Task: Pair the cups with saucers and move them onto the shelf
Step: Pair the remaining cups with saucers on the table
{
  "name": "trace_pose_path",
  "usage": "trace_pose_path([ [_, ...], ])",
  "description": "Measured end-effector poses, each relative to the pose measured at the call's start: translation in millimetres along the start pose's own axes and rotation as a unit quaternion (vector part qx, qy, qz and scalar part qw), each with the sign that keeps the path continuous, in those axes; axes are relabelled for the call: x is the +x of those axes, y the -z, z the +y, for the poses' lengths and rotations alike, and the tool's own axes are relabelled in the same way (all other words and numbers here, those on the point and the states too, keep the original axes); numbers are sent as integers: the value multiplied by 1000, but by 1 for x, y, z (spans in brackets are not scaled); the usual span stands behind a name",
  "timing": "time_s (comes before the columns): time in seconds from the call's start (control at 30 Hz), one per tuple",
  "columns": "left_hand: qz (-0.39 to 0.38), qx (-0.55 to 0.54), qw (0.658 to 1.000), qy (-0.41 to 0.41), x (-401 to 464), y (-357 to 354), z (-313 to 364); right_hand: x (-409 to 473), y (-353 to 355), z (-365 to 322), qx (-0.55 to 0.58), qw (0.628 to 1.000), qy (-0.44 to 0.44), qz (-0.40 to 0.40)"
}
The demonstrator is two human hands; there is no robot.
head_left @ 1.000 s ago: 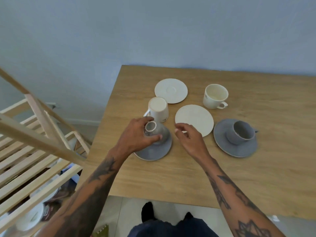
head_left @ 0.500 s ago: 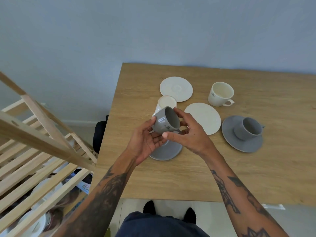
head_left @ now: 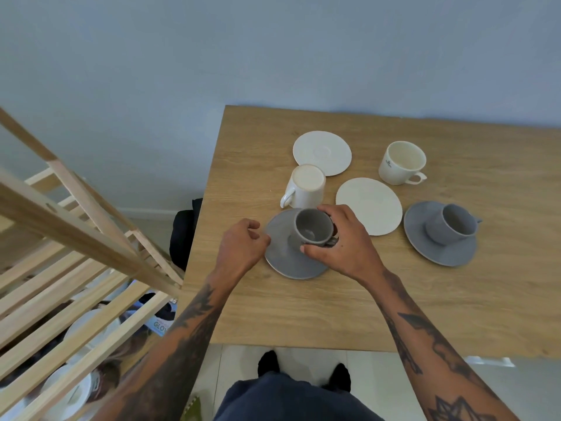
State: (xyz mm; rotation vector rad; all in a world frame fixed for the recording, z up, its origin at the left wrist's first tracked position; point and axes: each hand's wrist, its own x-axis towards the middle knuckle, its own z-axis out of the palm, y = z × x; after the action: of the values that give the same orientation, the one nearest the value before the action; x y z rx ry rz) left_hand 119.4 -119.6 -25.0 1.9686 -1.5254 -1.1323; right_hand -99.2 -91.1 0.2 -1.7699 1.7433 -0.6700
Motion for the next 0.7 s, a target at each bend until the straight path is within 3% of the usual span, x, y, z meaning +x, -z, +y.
trace_pose_path([
  [0.27, -27, -100, 995, 13, -6, -1, -6, -2, -13, 0, -10, 1000, 19, -7],
  [0.7, -17, -82, 996, 12, -13, 5, -20, -13, -30, -14, -11, 999, 34, -36],
])
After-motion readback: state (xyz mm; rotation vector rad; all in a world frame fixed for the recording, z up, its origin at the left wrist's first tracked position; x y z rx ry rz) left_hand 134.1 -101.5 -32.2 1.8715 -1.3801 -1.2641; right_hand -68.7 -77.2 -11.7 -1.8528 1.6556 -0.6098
